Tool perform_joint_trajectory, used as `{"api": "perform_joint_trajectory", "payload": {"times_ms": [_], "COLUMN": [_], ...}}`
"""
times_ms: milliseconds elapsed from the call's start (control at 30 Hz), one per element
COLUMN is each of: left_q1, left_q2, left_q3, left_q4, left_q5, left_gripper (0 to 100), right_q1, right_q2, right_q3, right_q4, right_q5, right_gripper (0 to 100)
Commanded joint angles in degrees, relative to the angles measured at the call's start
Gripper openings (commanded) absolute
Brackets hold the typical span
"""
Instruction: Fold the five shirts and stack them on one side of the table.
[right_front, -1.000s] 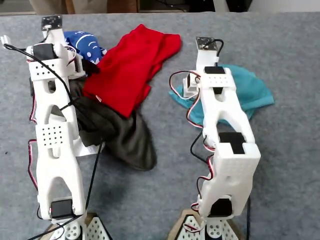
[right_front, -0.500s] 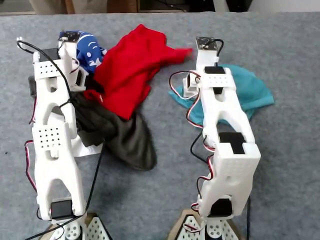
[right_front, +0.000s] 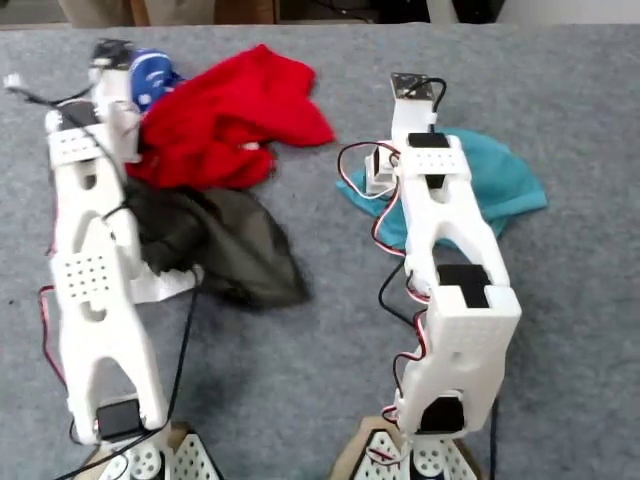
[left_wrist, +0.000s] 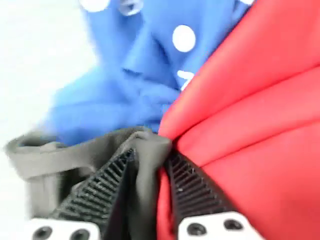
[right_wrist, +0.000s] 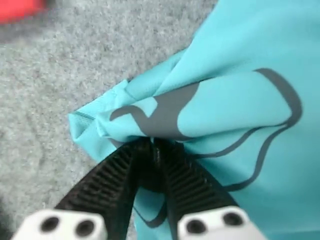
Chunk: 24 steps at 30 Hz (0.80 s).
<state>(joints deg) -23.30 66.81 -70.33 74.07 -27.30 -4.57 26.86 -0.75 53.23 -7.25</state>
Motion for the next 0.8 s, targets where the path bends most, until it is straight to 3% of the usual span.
{"api": "perform_joint_trajectory", "payload": {"times_ms": [0,167,433,767], "left_q1": [-11.9,-20.8,-32.9,-41.5], "left_q2": [0.0,0.0,0.0,-7.2], "left_q3": [-3.0,-11.7,-24.7,-25.3], "left_q4": [-0.2,2.0,14.4,14.9], "left_q5": [-0.2,-0.7,-11.2,-12.7], "left_gripper": [2,2,2,2], "right_q1": [-0.6,-0.6,-0.6,-0.6], "right_q2": [-0.7,-0.7,-0.7,0.8], "right_q3": [-0.4,-0.4,-0.4,0.1], "right_q4": [-1.4,-1.4,-1.4,-2.7], "right_q5": [0.6,0.6,0.6,0.6], "right_gripper": [0.4,0.4,0.4,0.4]}}
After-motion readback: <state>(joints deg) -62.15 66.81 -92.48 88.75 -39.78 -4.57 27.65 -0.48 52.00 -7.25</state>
